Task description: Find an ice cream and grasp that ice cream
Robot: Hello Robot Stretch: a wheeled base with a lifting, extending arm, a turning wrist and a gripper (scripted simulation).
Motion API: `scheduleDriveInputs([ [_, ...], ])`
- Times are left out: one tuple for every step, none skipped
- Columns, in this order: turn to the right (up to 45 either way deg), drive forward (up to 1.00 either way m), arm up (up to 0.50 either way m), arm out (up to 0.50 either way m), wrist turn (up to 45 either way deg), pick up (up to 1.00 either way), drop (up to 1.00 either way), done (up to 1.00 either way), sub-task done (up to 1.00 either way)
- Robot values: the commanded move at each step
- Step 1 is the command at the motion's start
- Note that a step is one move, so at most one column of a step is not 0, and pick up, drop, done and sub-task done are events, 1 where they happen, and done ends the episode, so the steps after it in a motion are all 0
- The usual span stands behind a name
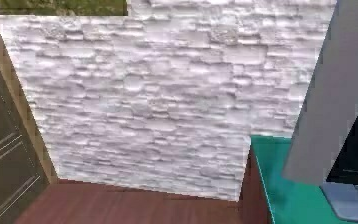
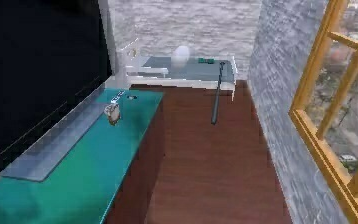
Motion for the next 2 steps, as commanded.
scheduleDriveInputs([
  [-45.0, 0.0, 0.0, 0.0, 0.0, 0.0, 0.0, 0.0, 0.0],
  [-3.0, 0.0, 0.0, 0.0, 0.0, 0.0, 0.0, 0.0, 0.0],
])
